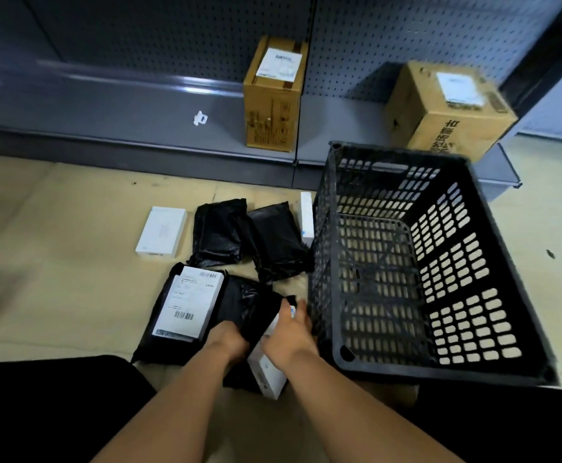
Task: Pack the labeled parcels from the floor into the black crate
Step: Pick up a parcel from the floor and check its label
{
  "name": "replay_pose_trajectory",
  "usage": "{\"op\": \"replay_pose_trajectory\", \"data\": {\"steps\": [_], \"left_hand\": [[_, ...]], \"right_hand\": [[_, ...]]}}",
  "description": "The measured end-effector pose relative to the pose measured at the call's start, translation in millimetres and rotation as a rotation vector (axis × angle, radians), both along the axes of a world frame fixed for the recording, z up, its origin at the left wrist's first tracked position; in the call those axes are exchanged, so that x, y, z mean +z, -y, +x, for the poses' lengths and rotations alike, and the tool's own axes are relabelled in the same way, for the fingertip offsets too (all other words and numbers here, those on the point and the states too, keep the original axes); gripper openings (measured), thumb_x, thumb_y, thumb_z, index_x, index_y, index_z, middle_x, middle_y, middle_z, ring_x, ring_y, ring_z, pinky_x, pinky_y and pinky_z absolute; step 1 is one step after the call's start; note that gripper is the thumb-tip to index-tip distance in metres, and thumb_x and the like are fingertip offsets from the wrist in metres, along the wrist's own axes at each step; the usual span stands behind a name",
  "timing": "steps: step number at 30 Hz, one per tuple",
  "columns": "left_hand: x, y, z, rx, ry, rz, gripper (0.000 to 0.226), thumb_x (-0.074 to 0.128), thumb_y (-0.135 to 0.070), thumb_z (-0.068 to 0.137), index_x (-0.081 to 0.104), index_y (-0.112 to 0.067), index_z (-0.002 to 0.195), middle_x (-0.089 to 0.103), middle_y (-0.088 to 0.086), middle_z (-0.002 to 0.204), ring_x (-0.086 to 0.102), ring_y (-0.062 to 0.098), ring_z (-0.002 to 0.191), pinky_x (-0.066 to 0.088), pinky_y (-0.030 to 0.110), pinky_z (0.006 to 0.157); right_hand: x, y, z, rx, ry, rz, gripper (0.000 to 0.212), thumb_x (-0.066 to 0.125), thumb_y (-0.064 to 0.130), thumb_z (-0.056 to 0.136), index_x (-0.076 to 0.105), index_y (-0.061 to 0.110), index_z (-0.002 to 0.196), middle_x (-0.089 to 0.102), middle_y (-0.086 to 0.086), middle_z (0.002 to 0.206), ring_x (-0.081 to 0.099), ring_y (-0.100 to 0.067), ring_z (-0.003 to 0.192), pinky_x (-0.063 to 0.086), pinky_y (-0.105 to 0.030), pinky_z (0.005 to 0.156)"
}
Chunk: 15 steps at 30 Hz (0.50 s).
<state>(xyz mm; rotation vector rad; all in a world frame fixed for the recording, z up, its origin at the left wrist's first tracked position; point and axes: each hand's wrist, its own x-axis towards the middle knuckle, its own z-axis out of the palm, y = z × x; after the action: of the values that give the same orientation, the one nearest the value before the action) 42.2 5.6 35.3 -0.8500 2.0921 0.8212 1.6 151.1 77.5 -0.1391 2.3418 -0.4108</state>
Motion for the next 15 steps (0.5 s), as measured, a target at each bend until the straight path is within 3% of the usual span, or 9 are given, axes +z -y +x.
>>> {"op": "replay_pose_trajectory", "data": {"steps": [3,7,9,12,15], "left_hand": [[-6.4,-20.0,12.7,0.127,-0.053,0.072,0.052,0.072,-0.041,0.080,0.066,-0.006,0.118,0.072,0.014,0.114,0.070,0.028,0.101,0.052,0.028,0.075],[-13.5,-56.2,28.1,0.210,-0.093,0.141,0.078,0.071,-0.037,0.090,0.035,-0.007,0.152,0.060,0.021,0.141,0.061,0.037,0.125,0.052,0.039,0.092],[-23.1,-64.0,30.6,0.220,-0.161,0.130,0.086,0.066,-0.033,0.094,0.018,-0.014,0.163,0.057,0.021,0.146,0.058,0.038,0.130,0.048,0.042,0.102],[-35.8,-72.1,29.0,0.146,-0.182,0.171,0.086,0.053,-0.035,0.102,-0.004,-0.030,0.166,0.061,0.016,0.143,0.064,0.031,0.121,0.050,0.043,0.102],[-40.0,-73.6,25.0,0.081,-0.199,0.235,0.086,0.051,-0.035,0.103,-0.010,-0.042,0.162,0.067,0.011,0.134,0.068,0.026,0.112,0.053,0.041,0.100]], "right_hand": [[3.2,-9.1,6.1,-0.016,0.028,-0.036,0.091,0.061,0.033,0.101,0.000,0.024,0.168,-0.027,-0.004,0.172,0.007,-0.034,0.162,0.039,-0.046,0.122],[-3.8,-19.4,12.5,-0.069,0.075,-0.016,0.088,0.059,0.033,0.102,0.002,0.027,0.168,-0.022,-0.002,0.173,0.003,-0.034,0.162,0.034,-0.049,0.125],[-9.8,-20.3,13.9,-0.061,0.085,-0.006,0.087,0.058,0.034,0.102,0.002,0.027,0.168,-0.018,-0.004,0.173,0.003,-0.034,0.161,0.035,-0.049,0.123],[-23.2,-19.5,14.0,-0.048,0.085,0.005,0.085,0.056,0.037,0.103,0.002,0.026,0.168,-0.014,-0.005,0.174,0.005,-0.035,0.160,0.037,-0.048,0.122],[-35.3,-15.1,12.8,-0.055,0.072,0.029,0.082,0.053,0.037,0.103,0.004,0.026,0.168,-0.011,-0.006,0.175,0.004,-0.036,0.160,0.034,-0.050,0.124]]}}
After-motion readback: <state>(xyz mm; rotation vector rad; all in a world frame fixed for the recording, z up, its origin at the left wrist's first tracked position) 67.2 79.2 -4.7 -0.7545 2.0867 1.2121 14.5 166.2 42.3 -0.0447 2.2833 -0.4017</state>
